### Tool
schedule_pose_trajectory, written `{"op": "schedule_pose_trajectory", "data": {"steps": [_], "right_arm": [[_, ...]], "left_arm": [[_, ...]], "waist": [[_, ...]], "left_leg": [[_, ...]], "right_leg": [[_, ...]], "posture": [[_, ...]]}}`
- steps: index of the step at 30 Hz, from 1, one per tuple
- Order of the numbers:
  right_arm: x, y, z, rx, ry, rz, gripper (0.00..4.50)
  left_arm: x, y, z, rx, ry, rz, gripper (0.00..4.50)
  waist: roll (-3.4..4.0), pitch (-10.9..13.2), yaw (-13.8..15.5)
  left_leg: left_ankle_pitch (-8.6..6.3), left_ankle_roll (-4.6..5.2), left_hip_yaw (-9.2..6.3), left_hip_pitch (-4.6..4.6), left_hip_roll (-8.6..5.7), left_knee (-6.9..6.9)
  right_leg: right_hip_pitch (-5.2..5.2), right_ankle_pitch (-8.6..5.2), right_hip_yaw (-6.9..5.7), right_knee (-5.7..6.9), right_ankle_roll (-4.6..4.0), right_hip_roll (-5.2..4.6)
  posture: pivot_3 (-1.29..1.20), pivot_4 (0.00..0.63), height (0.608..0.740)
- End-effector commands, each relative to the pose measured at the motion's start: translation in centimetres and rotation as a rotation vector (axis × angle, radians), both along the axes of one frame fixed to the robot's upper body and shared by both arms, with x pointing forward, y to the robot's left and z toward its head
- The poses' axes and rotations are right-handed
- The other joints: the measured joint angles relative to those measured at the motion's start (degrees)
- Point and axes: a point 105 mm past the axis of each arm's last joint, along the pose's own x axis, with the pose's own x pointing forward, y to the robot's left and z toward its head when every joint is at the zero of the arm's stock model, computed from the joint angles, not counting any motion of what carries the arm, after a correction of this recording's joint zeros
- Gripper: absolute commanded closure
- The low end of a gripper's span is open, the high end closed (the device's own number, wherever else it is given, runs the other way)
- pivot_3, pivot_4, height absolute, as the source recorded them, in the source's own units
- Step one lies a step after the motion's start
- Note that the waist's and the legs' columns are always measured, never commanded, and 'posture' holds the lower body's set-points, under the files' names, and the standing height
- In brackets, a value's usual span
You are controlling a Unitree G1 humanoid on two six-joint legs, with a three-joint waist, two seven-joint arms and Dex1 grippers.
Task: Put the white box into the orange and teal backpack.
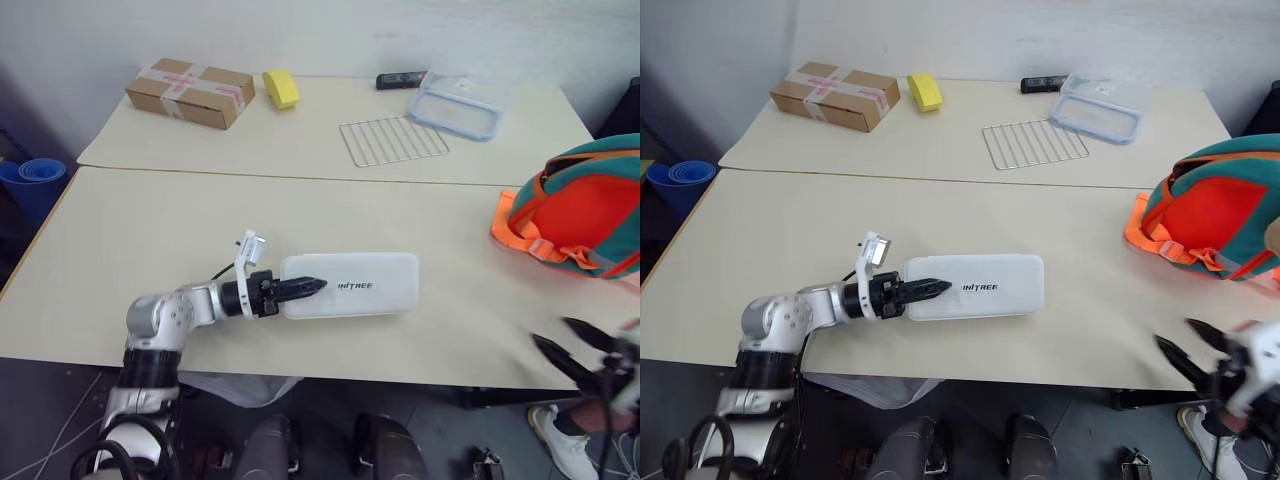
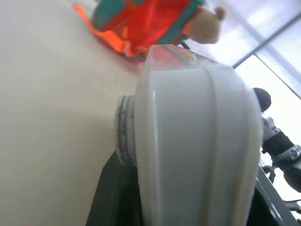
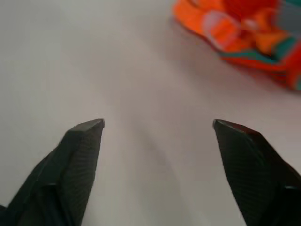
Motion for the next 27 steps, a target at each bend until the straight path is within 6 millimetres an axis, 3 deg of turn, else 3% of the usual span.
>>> {"op": "schedule_pose_trajectory", "data": {"steps": [1,4,8,13,17,20,27], "right_arm": [[-1.3,-3.4,2.3,-0.021,-0.096,-0.138,0.04],[-0.6,-5.5,3.4,-0.041,-0.139,-0.182,0.04],[3.9,-6.9,4.8,-0.035,-0.18,-0.154,0.04],[10.2,-5.6,6.0,0.002,-0.204,-0.037,0.04],[13.2,-3.3,6.3,0.048,-0.207,0.094,0.04],[14.9,-0.9,7.0,0.09,-0.243,0.201,0.66],[16.9,3.2,7.3,0.147,-0.318,0.326,3.11]], "left_arm": [[-0.6,0.3,2.7,-0.114,-0.087,-0.004,3.27],[-1.2,0.4,2.8,-0.091,-0.113,-0.022,3.27],[-1.8,0.4,2.6,-0.045,-0.144,-0.065,3.27],[-2.3,1.2,2.9,0.014,-0.181,-0.117,3.27],[-2.3,1.7,3.3,0.038,-0.188,-0.12,3.27],[-2.3,2.2,3.3,0.051,-0.183,-0.111,3.27],[-1.4,2.9,3.3,0.041,-0.177,-0.036,3.27]], "waist": [[0.0,0.0,-0.1],[0.01,0.0,-0.6],[0.05,0.0,-1.5],[0.07,0.0,-2.6],[0.13,0.0,-2.5],[0.13,0.0,-2.7],[0.14,0.0,-2.7]], "left_leg": [[-0.02,0.01,0.04,0.07,0.03,-0.01],[0.04,0.29,0.19,0.26,0.08,-0.02],[0.0,0.46,0.53,0.59,0.08,-0.15],[0.03,0.45,0.66,0.66,0.13,-0.13],[0.08,0.42,0.64,0.58,0.13,-0.14],[0.09,0.5,0.71,0.56,0.07,-0.07],[0.06,0.44,0.69,0.56,0.16,-0.08]], "right_leg": [[0.02,0.0,0.06,0.01,0.0,-0.03],[0.05,-0.02,0.21,0.11,-0.04,-0.24],[0.15,-0.04,0.4,0.15,-0.06,-0.31],[0.11,-0.06,0.5,0.24,-0.1,-0.26],[0.05,-0.09,0.45,0.27,-0.13,-0.18],[0.05,-0.04,0.55,0.26,-0.05,-0.03],[0.03,-0.04,0.54,0.26,-0.05,-0.06]], "posture": [[0.0,0.15,0.74],[0.0,0.15,0.74],[0.0,0.15,0.74],[0.0,0.15,0.74],[0.0,0.15,0.74],[0.0,0.15,0.74],[0.0,0.15,0.74]]}}
